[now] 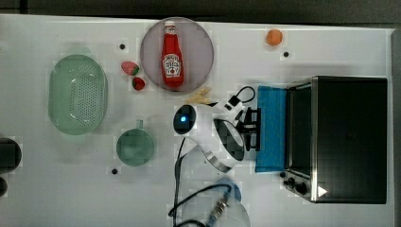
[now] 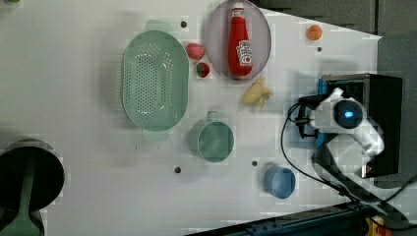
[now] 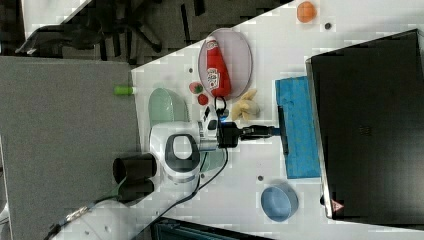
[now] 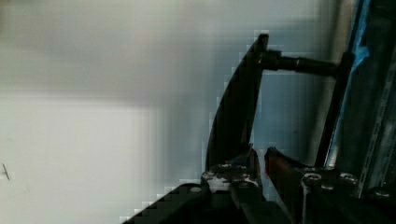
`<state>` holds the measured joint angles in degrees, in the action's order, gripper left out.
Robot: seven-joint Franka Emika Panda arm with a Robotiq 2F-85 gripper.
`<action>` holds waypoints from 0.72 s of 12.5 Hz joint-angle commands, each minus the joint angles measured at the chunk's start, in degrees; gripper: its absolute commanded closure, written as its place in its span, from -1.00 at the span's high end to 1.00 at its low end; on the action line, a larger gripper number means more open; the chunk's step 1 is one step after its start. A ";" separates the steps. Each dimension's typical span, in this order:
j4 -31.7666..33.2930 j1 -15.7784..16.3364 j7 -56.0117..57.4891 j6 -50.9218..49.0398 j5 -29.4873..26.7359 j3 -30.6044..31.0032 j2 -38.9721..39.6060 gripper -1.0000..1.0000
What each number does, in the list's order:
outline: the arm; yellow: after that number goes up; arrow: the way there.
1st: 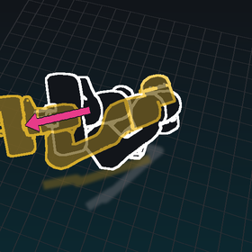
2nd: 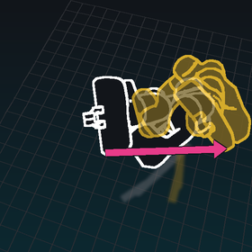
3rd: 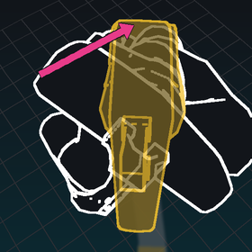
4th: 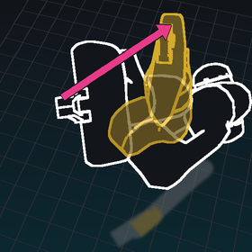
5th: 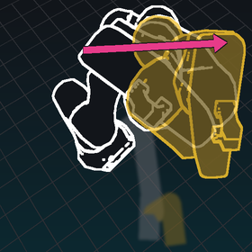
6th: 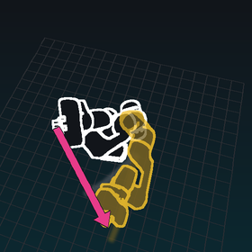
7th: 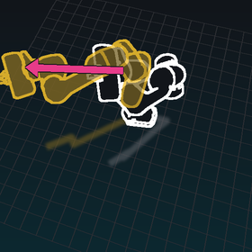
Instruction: Flap open oven.
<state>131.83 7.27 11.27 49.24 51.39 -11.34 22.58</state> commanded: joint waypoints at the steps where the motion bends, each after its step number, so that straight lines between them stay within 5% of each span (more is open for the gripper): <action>1: -0.89 2.41 -14.99 -0.77 4.20 -0.05 3.69 -0.65; 7: -5.74 3.99 -17.10 -0.12 3.85 0.73 6.73 -0.65; 9: -8.24 4.00 -17.36 0.91 -0.46 1.45 4.12 -0.65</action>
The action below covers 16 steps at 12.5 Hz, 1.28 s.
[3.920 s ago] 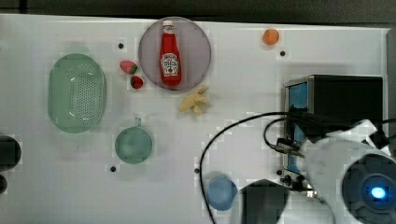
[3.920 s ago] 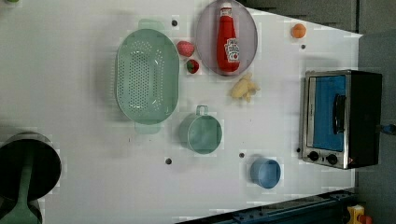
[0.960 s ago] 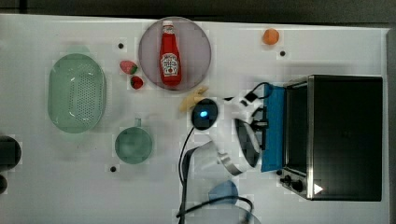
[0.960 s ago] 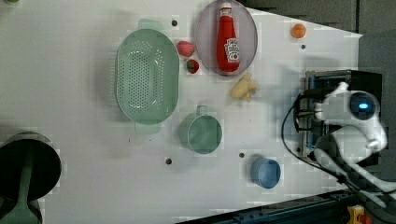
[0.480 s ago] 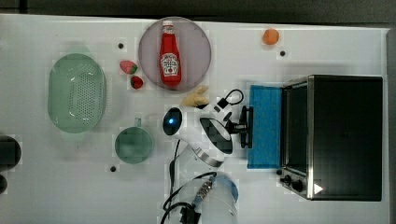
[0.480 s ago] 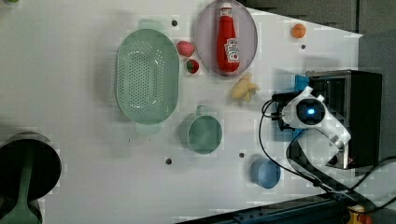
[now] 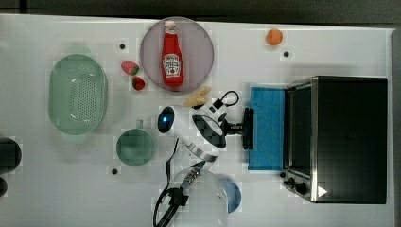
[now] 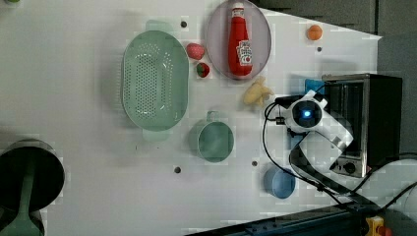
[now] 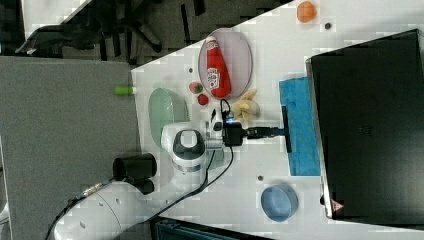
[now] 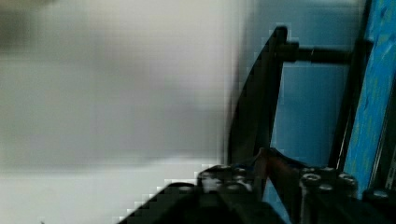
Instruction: Flap open oven.
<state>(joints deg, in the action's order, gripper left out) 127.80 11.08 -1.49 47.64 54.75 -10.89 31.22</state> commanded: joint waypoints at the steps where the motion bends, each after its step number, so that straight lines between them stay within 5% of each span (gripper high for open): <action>1: -5.46 0.18 -4.60 2.44 -8.57 1.03 -6.55 -0.65; 6: -8.20 0.13 -4.60 -2.15 -35.06 0.86 -20.62 -0.65; 10: -13.11 -0.52 -4.60 -19.44 -50.85 -1.14 -32.26 -0.65; 16: -25.32 -0.57 -4.59 -44.63 -52.29 -3.00 -38.09 -0.65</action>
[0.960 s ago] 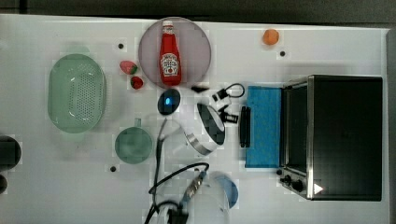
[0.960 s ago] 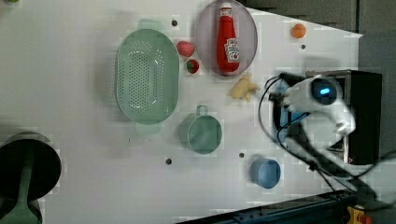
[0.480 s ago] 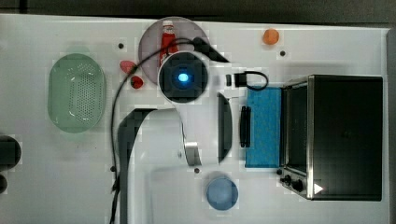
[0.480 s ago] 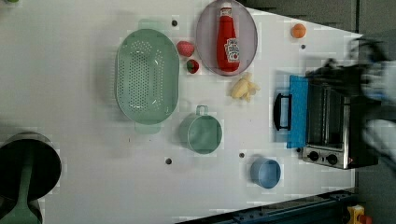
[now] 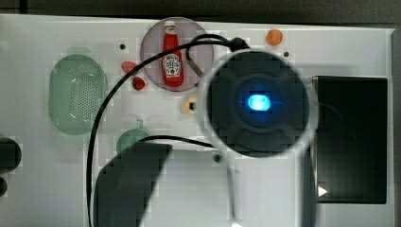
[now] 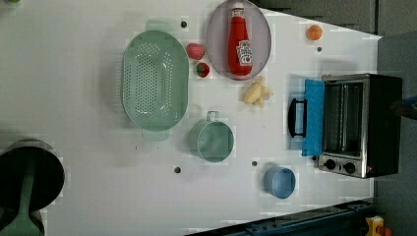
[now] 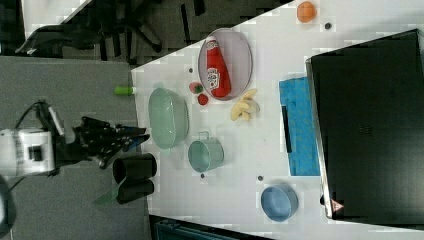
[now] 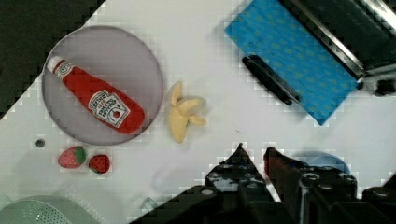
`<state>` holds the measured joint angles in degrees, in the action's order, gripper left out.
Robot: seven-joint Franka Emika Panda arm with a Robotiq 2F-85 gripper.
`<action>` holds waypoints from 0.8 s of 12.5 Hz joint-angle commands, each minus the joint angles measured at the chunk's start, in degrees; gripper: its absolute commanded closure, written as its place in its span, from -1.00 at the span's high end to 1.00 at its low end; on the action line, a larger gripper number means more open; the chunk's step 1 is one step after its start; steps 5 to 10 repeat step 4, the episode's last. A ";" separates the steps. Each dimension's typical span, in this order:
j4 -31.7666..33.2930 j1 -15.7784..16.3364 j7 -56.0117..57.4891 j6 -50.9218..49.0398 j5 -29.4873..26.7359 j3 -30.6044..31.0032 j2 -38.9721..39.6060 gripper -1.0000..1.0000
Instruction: Flap open oven.
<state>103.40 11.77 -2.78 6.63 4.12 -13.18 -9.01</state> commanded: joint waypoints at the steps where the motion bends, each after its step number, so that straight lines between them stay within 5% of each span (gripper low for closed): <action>1: -1.51 -1.22 -3.14 -3.62 -1.65 -0.68 2.13 -0.65; 10: -1.70 -1.09 -2.56 -3.43 -1.65 0.03 2.27 -0.65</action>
